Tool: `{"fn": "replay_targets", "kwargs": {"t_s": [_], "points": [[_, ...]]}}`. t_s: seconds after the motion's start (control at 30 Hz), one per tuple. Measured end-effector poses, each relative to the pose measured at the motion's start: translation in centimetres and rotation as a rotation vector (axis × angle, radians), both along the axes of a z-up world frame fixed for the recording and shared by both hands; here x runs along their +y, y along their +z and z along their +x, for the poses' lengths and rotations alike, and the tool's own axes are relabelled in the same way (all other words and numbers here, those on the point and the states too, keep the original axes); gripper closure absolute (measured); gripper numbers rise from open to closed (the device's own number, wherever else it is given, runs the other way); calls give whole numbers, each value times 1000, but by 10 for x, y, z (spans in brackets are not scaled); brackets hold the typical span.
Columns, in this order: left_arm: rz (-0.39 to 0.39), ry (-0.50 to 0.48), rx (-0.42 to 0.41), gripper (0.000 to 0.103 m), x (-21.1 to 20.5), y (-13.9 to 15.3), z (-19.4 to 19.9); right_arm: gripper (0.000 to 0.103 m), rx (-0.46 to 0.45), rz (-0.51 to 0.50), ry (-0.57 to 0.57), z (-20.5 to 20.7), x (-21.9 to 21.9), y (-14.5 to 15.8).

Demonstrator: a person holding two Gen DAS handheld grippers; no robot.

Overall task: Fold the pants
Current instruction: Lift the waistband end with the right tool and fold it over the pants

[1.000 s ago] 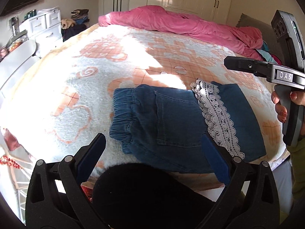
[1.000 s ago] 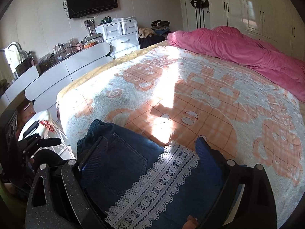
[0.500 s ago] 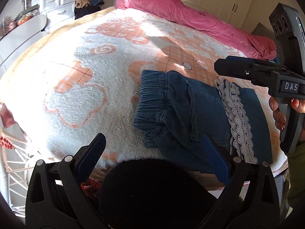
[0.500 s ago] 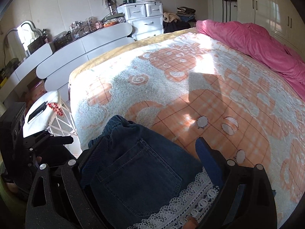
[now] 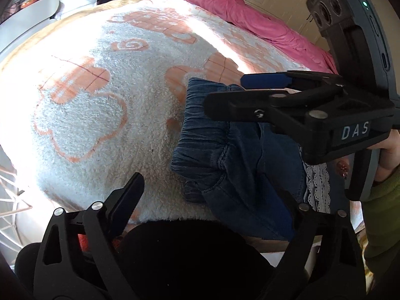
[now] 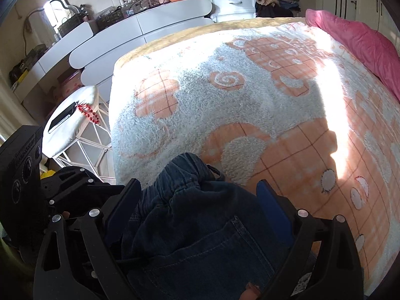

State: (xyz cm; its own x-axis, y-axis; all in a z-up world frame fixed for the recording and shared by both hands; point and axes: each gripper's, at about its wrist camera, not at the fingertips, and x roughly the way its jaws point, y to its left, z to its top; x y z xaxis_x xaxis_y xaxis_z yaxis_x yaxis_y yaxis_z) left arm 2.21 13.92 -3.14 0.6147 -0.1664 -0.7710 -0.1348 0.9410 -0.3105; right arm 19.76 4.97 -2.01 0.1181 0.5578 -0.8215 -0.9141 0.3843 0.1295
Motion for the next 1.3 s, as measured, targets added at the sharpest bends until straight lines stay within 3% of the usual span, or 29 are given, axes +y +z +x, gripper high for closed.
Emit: {"fn": "replay_targets", "kwargs": {"t_s": [0.1, 0.17, 0.23, 0.27, 0.43, 0.63, 0.93, 1.3], "points": [[-10, -9, 8, 28, -2, -4, 3, 14, 19, -42, 17, 5, 10, -13], [-6, -14, 7, 28, -3, -4, 4, 25, 35, -57, 33, 8, 14, -22], [-10, -12, 8, 28, -4, -4, 6, 48, 75, -39, 50, 9, 16, -27], [-15, -10, 9, 28, -3, -4, 7, 54, 92, -27, 66, 8, 16, -29], [-16, -6, 8, 28, -2, -2, 6, 73, 115, 45, 73, 9, 0, -17], [-87, -42, -31, 20, -16, 9, 6, 74, 160, 220, 66, 13, -53, 24], [-249, -162, -34, 20, -61, 21, 18, 74, 137, 331, 22, 11, -123, 53], [-162, -288, -53, 20, -128, 43, 29, 74, 122, 397, -52, 14, -195, 56]]}}
